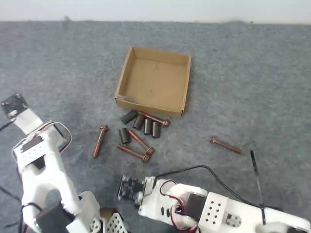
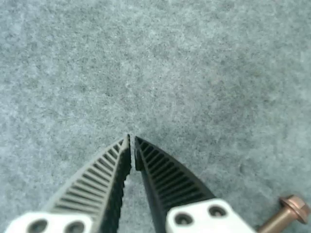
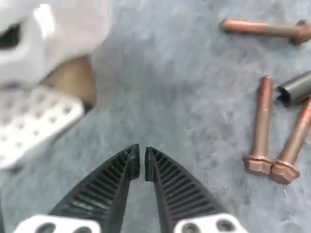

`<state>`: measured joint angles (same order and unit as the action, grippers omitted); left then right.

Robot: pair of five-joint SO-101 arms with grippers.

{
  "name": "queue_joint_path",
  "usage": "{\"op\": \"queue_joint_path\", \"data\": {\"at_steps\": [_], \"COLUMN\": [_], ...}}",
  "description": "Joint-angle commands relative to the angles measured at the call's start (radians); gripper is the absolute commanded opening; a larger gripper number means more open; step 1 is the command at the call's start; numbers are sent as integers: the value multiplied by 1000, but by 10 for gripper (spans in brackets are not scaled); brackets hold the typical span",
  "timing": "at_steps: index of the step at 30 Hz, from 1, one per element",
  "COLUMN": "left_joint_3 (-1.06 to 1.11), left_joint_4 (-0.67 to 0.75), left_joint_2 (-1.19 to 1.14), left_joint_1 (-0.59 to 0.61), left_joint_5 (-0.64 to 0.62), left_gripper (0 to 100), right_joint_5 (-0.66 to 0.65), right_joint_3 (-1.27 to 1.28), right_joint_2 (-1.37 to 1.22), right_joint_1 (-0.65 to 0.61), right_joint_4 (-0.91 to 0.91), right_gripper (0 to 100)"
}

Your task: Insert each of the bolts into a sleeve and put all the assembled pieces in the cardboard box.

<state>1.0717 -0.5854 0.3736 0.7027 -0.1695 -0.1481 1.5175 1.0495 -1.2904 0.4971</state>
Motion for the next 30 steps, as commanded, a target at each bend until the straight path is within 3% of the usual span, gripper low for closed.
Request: {"op": "queue_joint_path", "data": {"at_steps": [1, 9, 18, 30], "left_joint_3": [-35, -35, -35, -35], "left_joint_4": [25, 25, 25, 25], "left_joint_2": [8, 8, 8, 8], "left_joint_1": [-5, -20, -20, -20], "left_joint_5": [-8, -8, -8, -9], "left_gripper": [12, 12, 12, 12], "right_joint_5": [34, 32, 34, 32], "right_joint_3": [-9, -81, -245, -269], "right_joint_2": [19, -119, -406, -423], "right_joint_1": [-22, -183, -196, -269], "right_joint_4": [-30, 90, 162, 231], "right_gripper": [6, 6, 6, 6]}}
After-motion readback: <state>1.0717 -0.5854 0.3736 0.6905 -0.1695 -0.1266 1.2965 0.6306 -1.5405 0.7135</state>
